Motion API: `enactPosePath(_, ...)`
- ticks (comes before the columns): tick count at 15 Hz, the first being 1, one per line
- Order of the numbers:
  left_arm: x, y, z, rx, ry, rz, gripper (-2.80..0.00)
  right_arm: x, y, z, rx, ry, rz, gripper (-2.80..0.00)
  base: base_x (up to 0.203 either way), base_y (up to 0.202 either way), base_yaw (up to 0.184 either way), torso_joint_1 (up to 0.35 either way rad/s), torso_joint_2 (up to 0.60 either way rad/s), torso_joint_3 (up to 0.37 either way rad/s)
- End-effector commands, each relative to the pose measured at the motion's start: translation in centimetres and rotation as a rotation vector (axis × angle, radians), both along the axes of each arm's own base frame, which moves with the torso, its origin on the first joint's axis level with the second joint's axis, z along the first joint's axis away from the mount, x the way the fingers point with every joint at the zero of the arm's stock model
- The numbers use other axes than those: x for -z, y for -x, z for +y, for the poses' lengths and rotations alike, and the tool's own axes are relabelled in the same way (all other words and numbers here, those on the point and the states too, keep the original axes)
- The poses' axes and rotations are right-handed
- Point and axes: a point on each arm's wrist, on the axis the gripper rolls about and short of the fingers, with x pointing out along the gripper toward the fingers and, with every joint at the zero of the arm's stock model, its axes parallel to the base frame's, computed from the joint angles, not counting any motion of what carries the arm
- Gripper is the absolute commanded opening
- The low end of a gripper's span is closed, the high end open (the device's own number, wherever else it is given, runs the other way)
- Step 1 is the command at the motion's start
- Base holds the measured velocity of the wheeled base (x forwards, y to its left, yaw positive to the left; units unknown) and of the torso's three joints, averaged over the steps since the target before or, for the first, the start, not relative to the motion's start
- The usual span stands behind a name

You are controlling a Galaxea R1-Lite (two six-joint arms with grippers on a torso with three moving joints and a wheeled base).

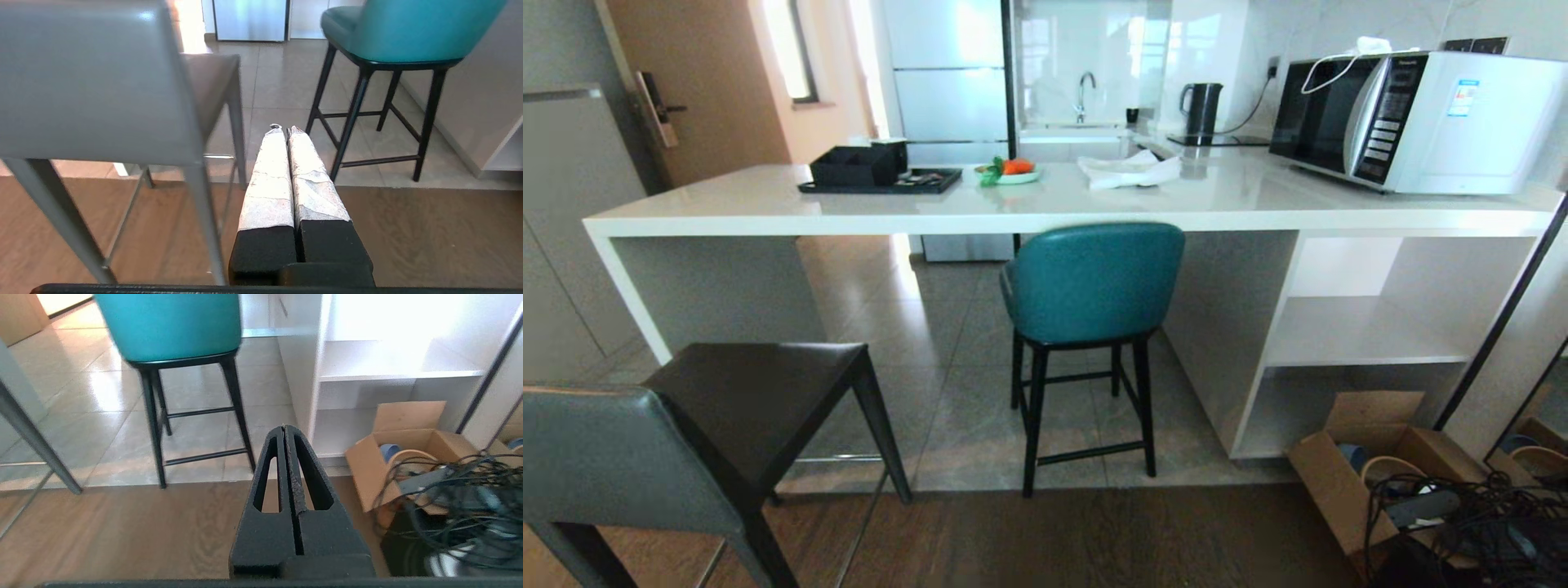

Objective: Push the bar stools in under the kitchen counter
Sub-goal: Pull the blue chair out from under the dining table

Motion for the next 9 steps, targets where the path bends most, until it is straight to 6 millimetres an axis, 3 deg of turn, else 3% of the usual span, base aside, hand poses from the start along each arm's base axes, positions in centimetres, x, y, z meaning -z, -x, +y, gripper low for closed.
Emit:
enactPosePath(1, 0.08, -0.01, 0.0, -0.001, 0.0, 0.001, -2.8, 0.12, -0.04, 0.0, 0.0, 0.0, 0.005, -2.8, 0.0, -0.167, 0.004, 0.003, 0.0, 0.002)
enactPosePath(3, 0.08, -0.01, 0.0, -0.001, 0.0, 0.001, -2.8, 0.09, -0.04, 0.0, 0.0, 0.0, 0.004, -2.8, 0.0, -0.089, 0.004, 0.003, 0.0, 0.001)
enactPosePath(7, 0.08, -0.02, 0.0, 0.001, 0.0, 0.002, -2.8, 0.12, -0.04, 0.0, 0.0, 0.0, 0.005, -2.8, 0.0, 0.0, 0.0, 0.0, 0.0, 0.0)
enactPosePath(9, 0.08, -0.02, 0.0, 0.001, 0.0, 0.002, -2.8, 0.1, -0.04, 0.0, 0.0, 0.0, 0.004, -2.8, 0.133, 0.0, 0.0, -0.006, 0.0, 0.006)
